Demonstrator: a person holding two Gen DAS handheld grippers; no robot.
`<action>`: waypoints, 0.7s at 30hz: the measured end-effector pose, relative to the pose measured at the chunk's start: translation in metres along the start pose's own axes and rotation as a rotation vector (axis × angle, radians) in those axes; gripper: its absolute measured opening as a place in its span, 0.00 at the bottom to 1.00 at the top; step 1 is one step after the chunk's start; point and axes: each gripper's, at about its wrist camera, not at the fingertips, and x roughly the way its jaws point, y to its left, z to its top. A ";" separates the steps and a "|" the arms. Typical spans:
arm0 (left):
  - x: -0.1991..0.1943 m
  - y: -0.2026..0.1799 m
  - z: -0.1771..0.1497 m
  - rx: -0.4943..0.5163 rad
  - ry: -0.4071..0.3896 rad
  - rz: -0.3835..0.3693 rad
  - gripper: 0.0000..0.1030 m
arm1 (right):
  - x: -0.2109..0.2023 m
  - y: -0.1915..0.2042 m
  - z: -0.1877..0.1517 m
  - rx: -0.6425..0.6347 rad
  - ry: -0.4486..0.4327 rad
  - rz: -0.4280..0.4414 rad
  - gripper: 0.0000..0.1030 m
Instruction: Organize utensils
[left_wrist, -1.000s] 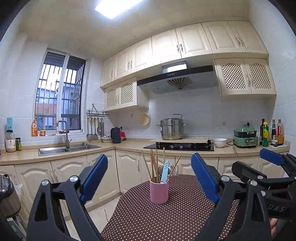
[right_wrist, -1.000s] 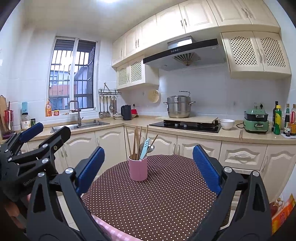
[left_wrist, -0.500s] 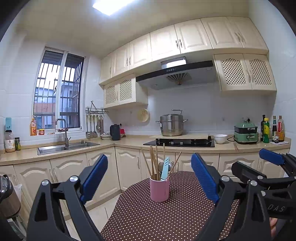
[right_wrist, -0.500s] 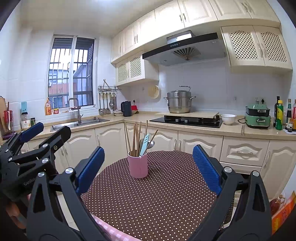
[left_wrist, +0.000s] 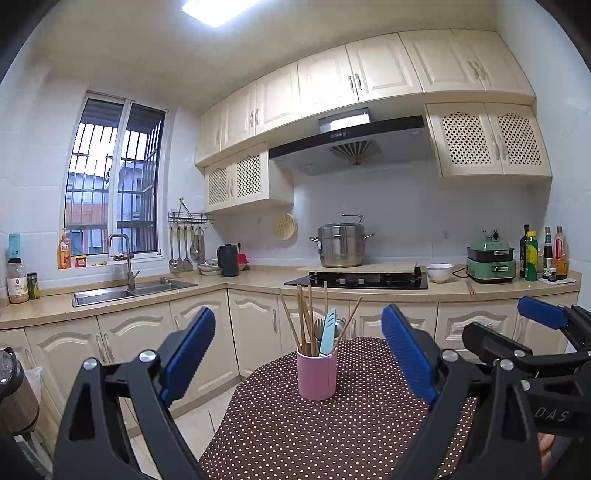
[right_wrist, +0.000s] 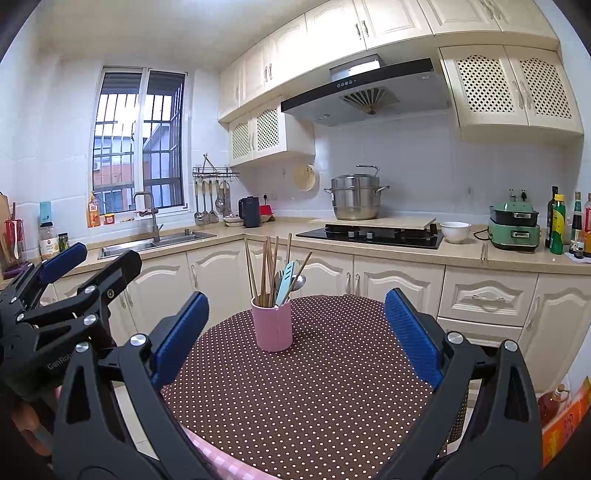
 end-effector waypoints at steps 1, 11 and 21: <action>0.000 0.000 0.000 0.000 0.000 0.001 0.87 | 0.000 0.000 -0.001 0.001 0.002 0.000 0.92; 0.004 -0.002 -0.004 0.002 0.010 -0.004 0.87 | 0.003 -0.002 -0.002 0.007 0.010 0.001 0.92; 0.007 -0.002 -0.007 0.007 0.015 -0.004 0.87 | 0.008 -0.004 -0.005 0.016 0.017 0.006 0.92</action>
